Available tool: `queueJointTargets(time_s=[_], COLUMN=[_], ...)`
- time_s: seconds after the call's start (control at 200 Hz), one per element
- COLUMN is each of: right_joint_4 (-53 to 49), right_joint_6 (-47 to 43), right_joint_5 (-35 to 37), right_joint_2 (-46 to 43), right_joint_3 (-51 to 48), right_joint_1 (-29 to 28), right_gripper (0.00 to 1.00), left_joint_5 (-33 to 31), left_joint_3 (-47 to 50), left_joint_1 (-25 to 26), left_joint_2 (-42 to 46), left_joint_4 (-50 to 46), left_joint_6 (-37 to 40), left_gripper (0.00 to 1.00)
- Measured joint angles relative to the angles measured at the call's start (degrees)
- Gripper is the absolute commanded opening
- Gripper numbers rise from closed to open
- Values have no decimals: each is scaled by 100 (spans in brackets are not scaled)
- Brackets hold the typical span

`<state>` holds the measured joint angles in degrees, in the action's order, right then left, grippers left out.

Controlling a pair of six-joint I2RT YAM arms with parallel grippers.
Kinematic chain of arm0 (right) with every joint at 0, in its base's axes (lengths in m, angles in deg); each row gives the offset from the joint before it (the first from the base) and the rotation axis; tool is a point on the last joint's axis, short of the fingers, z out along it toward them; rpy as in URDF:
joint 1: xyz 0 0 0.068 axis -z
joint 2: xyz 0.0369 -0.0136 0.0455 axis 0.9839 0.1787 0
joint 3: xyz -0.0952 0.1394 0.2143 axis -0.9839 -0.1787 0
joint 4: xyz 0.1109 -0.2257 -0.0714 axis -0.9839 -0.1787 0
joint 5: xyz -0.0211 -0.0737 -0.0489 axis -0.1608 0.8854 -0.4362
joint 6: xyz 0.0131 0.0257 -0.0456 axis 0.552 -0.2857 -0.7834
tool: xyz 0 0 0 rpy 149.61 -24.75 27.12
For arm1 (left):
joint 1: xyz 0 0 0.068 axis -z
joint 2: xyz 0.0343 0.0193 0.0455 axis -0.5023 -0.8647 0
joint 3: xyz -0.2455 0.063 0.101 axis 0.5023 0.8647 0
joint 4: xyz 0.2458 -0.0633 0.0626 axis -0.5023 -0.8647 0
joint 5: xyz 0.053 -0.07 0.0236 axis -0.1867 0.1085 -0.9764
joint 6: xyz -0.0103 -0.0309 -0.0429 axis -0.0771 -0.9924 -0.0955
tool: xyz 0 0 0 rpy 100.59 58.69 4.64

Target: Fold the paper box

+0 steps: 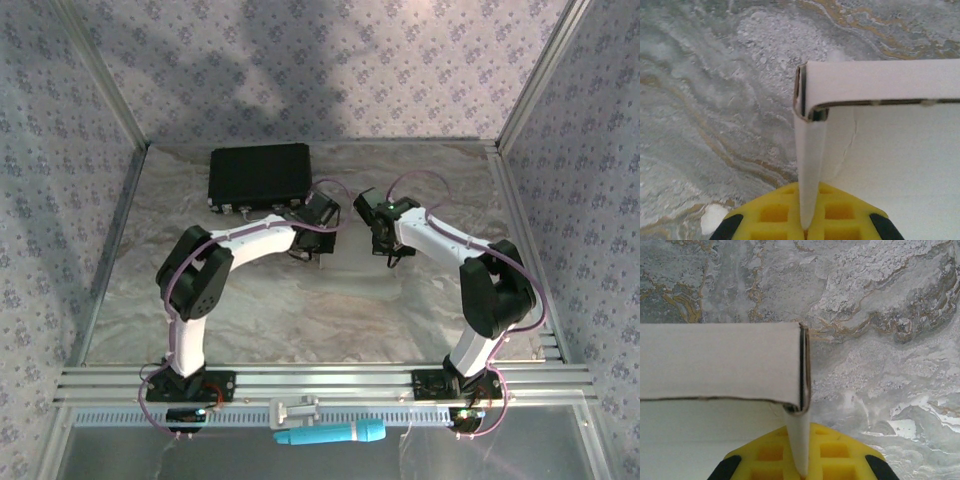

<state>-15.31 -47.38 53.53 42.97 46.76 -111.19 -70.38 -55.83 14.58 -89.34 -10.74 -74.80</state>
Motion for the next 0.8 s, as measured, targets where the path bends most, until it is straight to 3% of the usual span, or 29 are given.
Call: queueJointTargets(time_s=[0.23,0.365,0.48,0.8], right_joint_4=[-35,-17,-66,-66], right_joint_6=[37,35,37,59], right_joint_5=[-101,-111,-70,-197], right_joint_2=[33,44,46,46], right_joint_3=[4,4,4,-2], right_joint_1=[-66,-79,-74,46], right_gripper=[0,0,0,0], left_joint_5=[-1084,-1128,-1003,-11], left_joint_3=[-120,-109,61,498], left_joint_1=[433,417,350,173], left_joint_2=[-7,-7,39,933], left_joint_4=[-625,-605,-448,-66], left_joint_6=[-782,-804,-627,-492], left_gripper=[0,30,45,54])
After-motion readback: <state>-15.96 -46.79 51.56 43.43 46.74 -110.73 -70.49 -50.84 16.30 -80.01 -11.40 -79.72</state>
